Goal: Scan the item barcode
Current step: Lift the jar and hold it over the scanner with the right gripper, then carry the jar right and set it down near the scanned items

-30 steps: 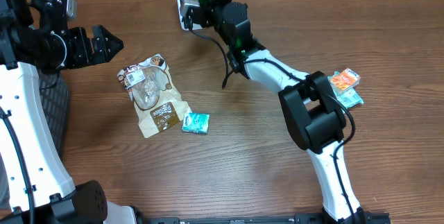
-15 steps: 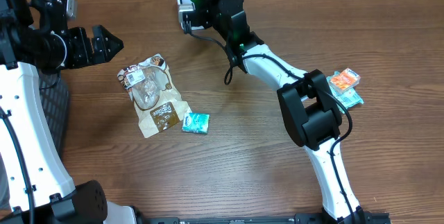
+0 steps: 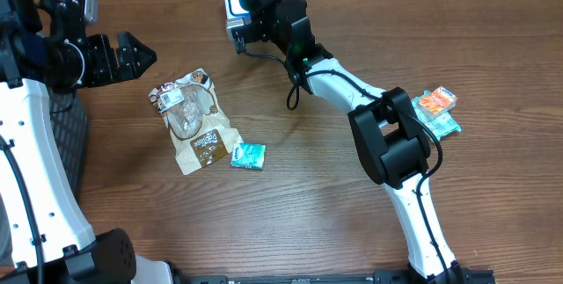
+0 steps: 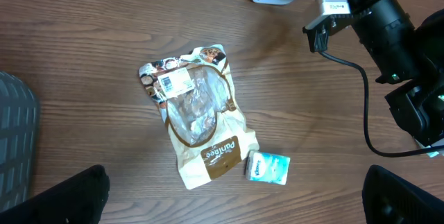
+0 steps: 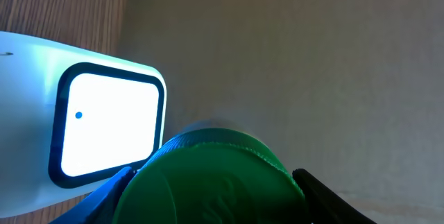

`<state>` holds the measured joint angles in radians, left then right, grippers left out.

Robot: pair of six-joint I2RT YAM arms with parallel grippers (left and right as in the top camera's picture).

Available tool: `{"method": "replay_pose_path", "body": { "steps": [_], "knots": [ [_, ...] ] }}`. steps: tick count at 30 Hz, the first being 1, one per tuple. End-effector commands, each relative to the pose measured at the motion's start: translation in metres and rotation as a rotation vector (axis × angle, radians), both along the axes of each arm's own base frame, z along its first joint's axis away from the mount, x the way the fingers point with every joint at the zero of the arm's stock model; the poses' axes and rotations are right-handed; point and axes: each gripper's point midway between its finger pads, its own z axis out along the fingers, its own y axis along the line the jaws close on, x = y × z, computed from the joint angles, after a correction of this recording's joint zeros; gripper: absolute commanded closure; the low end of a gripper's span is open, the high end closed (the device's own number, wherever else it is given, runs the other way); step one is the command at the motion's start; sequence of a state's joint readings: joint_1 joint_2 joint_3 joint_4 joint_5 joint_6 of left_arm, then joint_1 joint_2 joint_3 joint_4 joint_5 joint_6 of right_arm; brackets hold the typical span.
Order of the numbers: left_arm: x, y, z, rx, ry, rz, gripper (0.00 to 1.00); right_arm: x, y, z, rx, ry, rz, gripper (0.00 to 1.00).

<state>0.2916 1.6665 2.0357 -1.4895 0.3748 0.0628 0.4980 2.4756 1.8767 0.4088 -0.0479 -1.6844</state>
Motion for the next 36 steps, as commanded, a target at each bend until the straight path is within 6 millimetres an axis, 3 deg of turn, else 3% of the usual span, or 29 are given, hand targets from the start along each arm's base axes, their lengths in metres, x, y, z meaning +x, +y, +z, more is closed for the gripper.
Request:
{"method": "replay_pose_path", "body": {
  "steps": [1,5,9,16,20,25,29,36],
  "knots": [
    [-0.001,-0.002,0.008,0.009,-0.031,-0.02,0.01,0.001,0.004,0.026,0.011,-0.056,0.01,0.69],
    [-0.001,-0.002,0.008,0.009,-0.031,-0.02,0.01,0.0,0.006,0.031,0.033,-0.05,0.012,0.69],
    [-0.001,-0.002,0.008,0.009,-0.031,-0.02,0.0,-0.003,0.004,0.055,0.139,-0.023,0.002,0.69],
    [-0.001,-0.002,0.008,0.009,-0.031,-0.02,0.0,-0.012,-0.009,0.125,0.42,0.051,-0.051,0.7],
    [-0.001,-0.002,0.008,0.009,-0.031,-0.02,0.0,-0.024,-0.026,0.157,0.576,0.193,-0.126,0.69],
    [-0.001,-0.002,0.008,0.009,-0.031,-0.02,0.0,-0.061,-0.043,0.174,0.753,0.501,-0.209,0.69],
    [-0.001,-0.002,0.008,0.009,-0.031,-0.02,0.0,-0.117,-0.067,0.154,0.803,0.887,-0.328,0.69],
    [-0.001,-0.002,0.008,0.009,-0.031,-0.02,0.0,-0.184,-0.115,0.073,0.638,1.272,-0.647,0.69]
  ]
}}
